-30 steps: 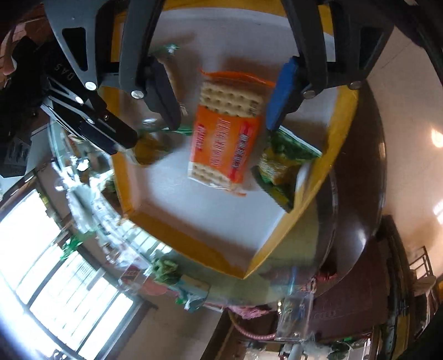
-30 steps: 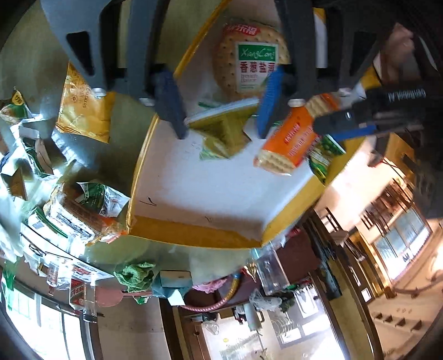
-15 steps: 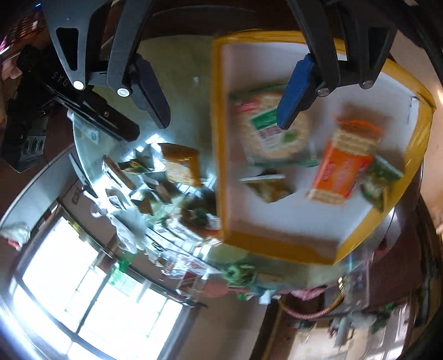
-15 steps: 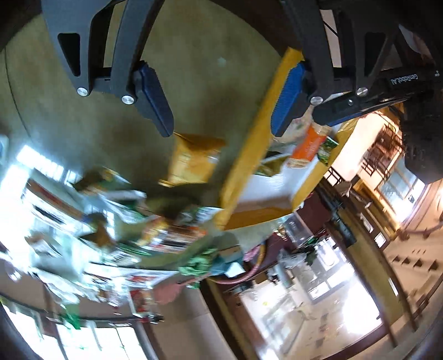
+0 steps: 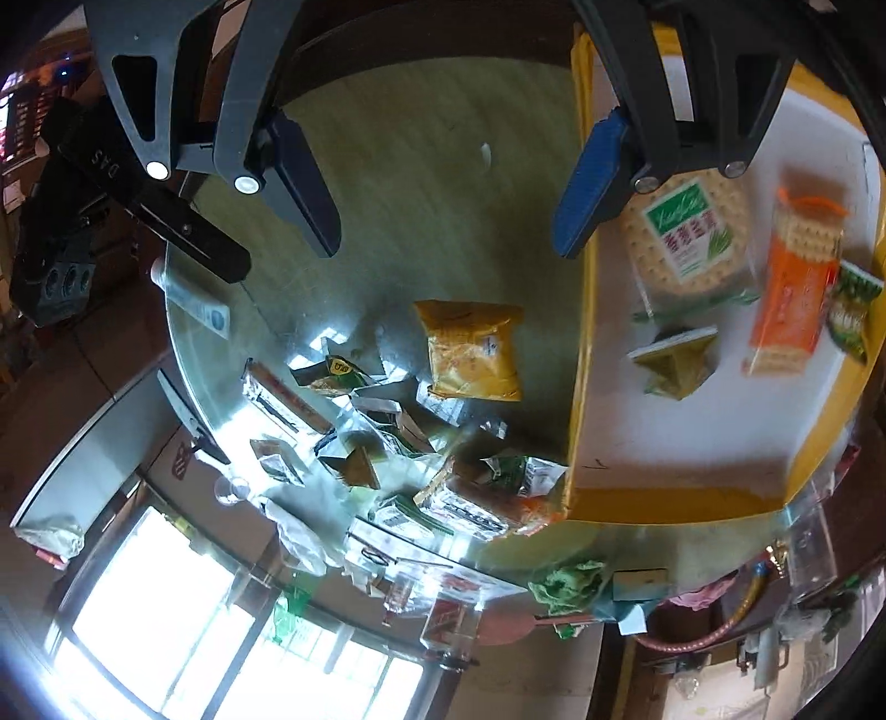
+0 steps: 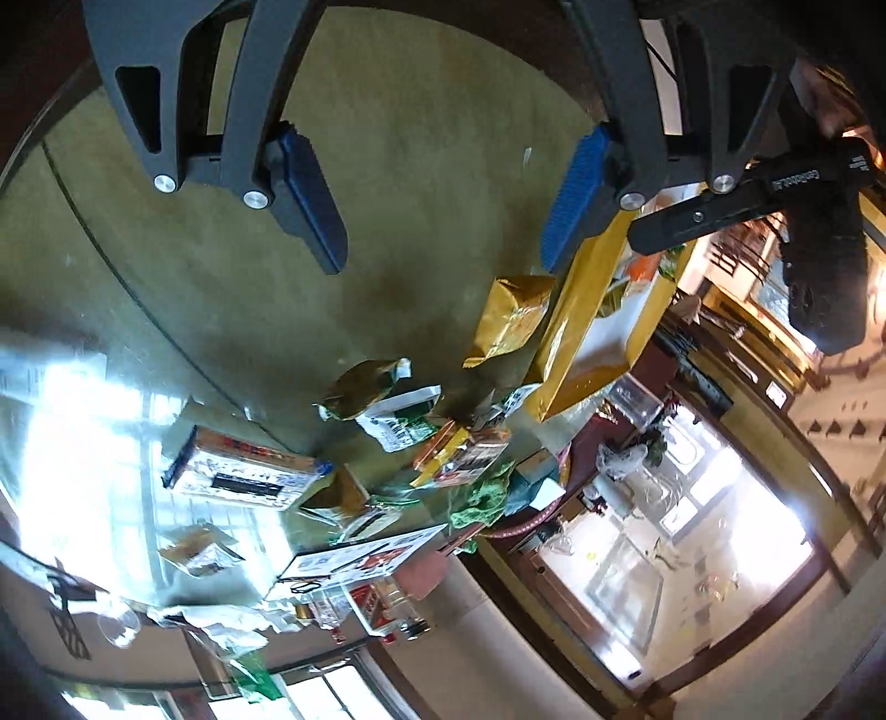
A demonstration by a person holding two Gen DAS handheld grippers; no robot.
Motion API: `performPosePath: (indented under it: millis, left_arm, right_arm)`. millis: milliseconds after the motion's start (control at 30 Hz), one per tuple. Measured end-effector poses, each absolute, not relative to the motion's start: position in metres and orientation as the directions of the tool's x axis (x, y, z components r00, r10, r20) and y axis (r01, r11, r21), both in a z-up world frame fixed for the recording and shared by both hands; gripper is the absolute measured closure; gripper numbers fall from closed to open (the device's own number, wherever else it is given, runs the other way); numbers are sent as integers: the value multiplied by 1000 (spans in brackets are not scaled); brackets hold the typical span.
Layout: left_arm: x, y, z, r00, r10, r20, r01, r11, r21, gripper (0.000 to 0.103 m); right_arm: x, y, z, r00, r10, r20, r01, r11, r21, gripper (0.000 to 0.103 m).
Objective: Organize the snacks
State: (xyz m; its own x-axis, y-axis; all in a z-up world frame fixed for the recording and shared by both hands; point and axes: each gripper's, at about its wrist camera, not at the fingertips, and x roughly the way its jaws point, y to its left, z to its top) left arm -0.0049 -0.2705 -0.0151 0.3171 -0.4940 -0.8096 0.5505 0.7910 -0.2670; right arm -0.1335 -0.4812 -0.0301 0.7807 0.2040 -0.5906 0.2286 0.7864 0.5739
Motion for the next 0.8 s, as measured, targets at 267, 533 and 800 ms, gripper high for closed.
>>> performPosePath:
  millis: [267,533,800]
  left_arm:
    - [22,-299,-28,310,-438,-844,573,794,-201,26]
    - [48,-328,-43,307,-369,-877,562,814,-145,26]
    - [60,-343,-64,315,-249,-916,529,847,-48,53]
  right_arm:
    - [-127,-489,-40,786,222,-577,233,758,609,35]
    - [-128,-496,-46,789,232,-569,224,754,617,36]
    - [-122,-503,-57,775,237,-586,249,737,628,46]
